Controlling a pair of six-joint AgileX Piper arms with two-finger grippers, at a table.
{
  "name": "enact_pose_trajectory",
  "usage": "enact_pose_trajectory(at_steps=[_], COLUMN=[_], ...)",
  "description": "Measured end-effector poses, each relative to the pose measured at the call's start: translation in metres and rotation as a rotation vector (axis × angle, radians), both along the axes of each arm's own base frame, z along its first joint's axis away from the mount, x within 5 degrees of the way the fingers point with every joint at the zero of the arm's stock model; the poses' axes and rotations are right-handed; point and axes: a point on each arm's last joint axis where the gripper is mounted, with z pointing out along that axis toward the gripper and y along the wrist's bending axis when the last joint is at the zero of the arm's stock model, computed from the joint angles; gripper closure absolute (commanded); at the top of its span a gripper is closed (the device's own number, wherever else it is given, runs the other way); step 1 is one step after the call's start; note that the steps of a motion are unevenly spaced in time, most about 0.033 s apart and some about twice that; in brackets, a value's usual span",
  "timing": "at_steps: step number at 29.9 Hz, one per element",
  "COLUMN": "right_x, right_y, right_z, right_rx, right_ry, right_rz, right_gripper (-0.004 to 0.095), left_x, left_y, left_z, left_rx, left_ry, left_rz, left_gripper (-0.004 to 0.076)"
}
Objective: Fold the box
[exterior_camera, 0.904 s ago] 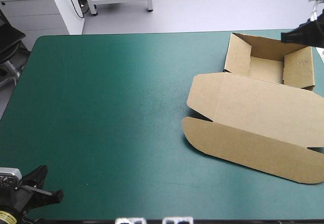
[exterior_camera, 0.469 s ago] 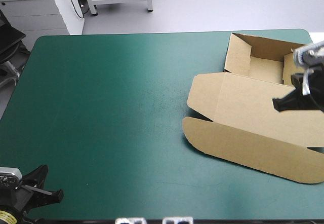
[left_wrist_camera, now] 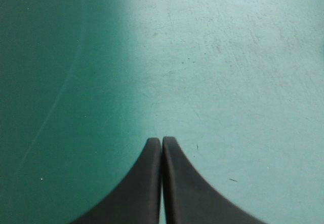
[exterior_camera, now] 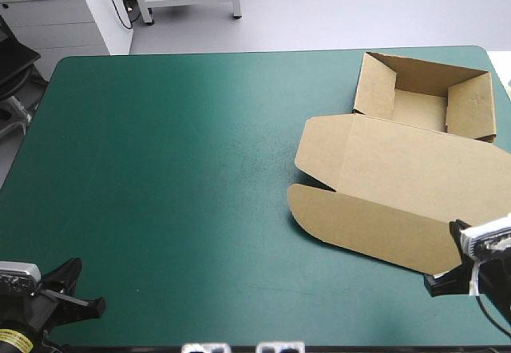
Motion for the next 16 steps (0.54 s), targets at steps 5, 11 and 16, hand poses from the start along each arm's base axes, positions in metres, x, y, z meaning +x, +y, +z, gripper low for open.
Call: enact_pose_trajectory(at_steps=[5,11,16], right_x=[-0.007,-0.008,-0.004], right_y=[0.000,0.000,0.002], right_z=[-0.044,-0.082,-0.098], right_rx=[0.023,0.030,0.050], right_ry=[-0.025,-0.014,0.020], right_rz=[0.000,-0.001,0.004], right_gripper=[0.0908,0.0908,0.0908], left_x=[0.002,0.004,0.005], left_y=[-0.005,-0.011,-0.013], left_z=[-0.006,-0.009,-0.010], left_rx=[-0.022,-0.034,-0.045], left_ry=[0.011,-0.012,-0.012], left_rz=[-0.040,-0.097,-0.107], left_gripper=[0.0732,0.0732,0.0732])
